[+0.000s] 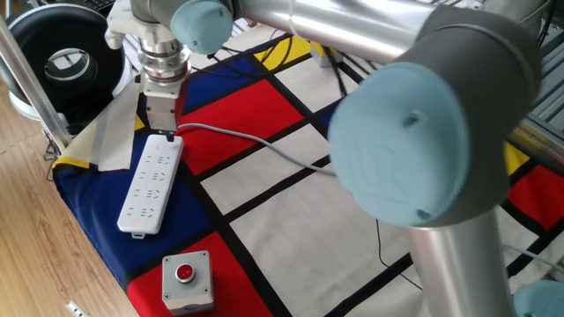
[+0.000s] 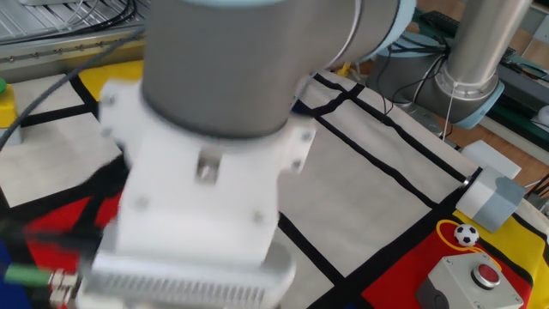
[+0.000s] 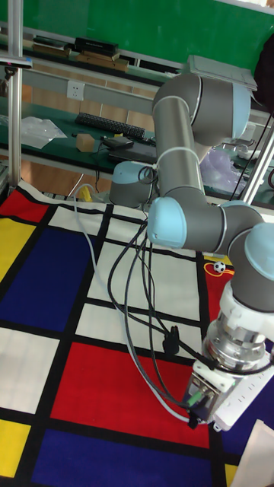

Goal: Turn off the power strip by pressing the button

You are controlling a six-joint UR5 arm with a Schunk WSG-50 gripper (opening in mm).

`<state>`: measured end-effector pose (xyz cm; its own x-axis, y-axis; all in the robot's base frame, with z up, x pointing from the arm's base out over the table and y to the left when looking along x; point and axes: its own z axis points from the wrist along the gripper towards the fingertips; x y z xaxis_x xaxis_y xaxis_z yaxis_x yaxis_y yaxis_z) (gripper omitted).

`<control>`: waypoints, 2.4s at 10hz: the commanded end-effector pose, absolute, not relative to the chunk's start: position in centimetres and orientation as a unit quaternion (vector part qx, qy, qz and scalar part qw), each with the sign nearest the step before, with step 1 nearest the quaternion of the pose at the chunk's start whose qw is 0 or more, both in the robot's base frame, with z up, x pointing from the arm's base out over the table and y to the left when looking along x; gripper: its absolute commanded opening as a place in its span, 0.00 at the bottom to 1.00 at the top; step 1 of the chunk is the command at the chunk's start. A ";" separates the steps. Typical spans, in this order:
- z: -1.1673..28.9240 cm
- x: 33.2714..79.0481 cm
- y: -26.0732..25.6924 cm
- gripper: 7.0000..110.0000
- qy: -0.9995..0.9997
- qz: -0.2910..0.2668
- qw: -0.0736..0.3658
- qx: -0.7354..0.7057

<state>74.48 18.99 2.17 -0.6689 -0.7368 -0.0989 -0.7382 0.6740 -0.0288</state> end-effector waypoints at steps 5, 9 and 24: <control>2.7 74.7 20.1 0.79 0.910 0.022 0.056 -0.410; 2.1 74.6 20.3 0.79 0.910 0.016 0.045 -0.412; 1.5 74.3 20.0 0.79 0.916 0.007 0.031 -0.400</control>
<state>74.18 20.06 1.46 -0.6729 -0.7375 -0.0573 -0.7382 0.6745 -0.0132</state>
